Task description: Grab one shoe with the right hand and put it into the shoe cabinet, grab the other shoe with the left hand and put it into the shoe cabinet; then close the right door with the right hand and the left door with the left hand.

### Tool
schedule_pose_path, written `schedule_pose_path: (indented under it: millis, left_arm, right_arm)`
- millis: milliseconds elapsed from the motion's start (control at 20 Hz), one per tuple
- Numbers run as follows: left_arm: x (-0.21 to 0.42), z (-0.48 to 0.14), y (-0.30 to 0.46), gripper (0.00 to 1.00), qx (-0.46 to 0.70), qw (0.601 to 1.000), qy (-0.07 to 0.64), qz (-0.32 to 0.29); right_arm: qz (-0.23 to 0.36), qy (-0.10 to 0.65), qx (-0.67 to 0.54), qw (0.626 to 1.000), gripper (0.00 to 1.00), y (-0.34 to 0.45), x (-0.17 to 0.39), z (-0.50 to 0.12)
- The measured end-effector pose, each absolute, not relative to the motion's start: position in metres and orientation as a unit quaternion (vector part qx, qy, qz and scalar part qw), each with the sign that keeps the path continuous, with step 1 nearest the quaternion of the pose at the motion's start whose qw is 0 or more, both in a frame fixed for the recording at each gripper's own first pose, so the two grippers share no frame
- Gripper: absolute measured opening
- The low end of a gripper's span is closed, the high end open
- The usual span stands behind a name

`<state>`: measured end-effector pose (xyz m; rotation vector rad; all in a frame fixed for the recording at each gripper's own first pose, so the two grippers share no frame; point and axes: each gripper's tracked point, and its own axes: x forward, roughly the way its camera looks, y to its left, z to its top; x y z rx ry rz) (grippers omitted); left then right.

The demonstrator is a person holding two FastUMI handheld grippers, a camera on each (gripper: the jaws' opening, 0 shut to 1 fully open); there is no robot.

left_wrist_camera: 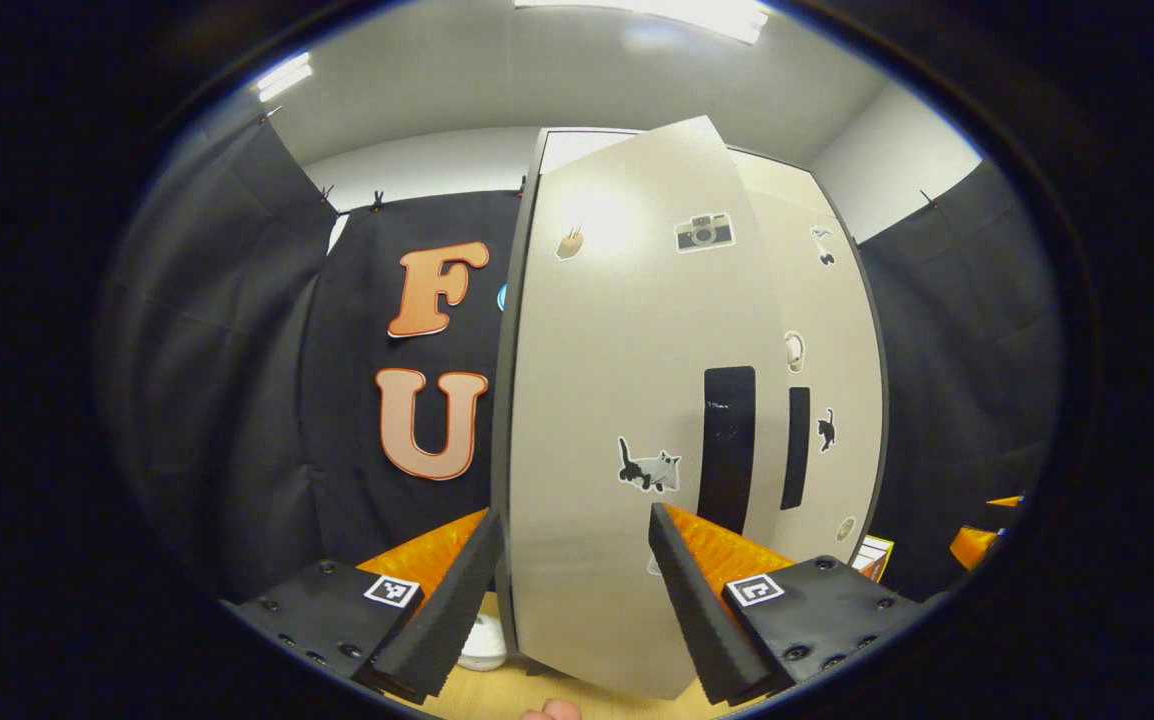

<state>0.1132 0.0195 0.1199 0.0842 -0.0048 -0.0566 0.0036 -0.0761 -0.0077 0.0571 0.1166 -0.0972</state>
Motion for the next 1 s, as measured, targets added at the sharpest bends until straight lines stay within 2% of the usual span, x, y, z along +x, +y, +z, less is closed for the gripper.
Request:
schedule_pose_path:
  millis: [150, 200, 350, 400, 650, 700, 850, 900, 1000]
  left_arm:
    - [0.123, 0.11, -0.008, 0.99, 0.039, 0.998, 0.004, -0.054]
    - [0.127, 0.106, -0.014, 0.92, 0.039, 0.998, 0.006, -0.058]
    - [0.142, 0.097, -0.027, 0.92, 0.042, 0.997, 0.012, -0.068]
    - [0.147, 0.094, -0.028, 0.96, 0.043, 0.997, 0.014, -0.068]
    - [0.17, 0.09, -0.036, 0.96, 0.028, 0.997, 0.02, -0.071]
    - [0.174, 0.09, -0.038, 0.93, 0.029, 0.997, 0.017, -0.071]
    - [0.185, 0.086, -0.044, 0.99, 0.035, 0.997, 0.016, -0.069]
    - [0.191, 0.085, -0.046, 0.95, 0.034, 0.997, 0.016, -0.067]
    - [0.203, 0.081, -0.052, 0.95, 0.03, 0.997, 0.018, -0.065]
  right_arm:
    - [-0.052, 0.059, 0.027, 0.997, 0.93, -0.079, 0.003, -0.007]
    - [-0.053, 0.058, 0.025, 0.997, 0.93, -0.08, 0.002, -0.006]
    - [-0.056, 0.058, 0.021, 0.997, 0.93, -0.083, 0.001, -0.004]
    - [-0.057, 0.058, 0.022, 0.996, 0.93, -0.084, 0.0, -0.002]
    - [-0.067, 0.055, 0.017, 0.996, 0.93, -0.092, -0.002, 0.001]
    - [-0.07, 0.055, 0.018, 0.996, 0.93, -0.094, -0.002, 0.001]
    - [-0.078, 0.057, 0.019, 0.995, 0.92, -0.1, -0.004, -0.002]
    - [-0.08, 0.058, 0.02, 0.995, 0.93, -0.101, -0.004, -0.002]
    - [-0.081, 0.058, 0.017, 0.995, 0.93, -0.104, -0.004, -0.002]
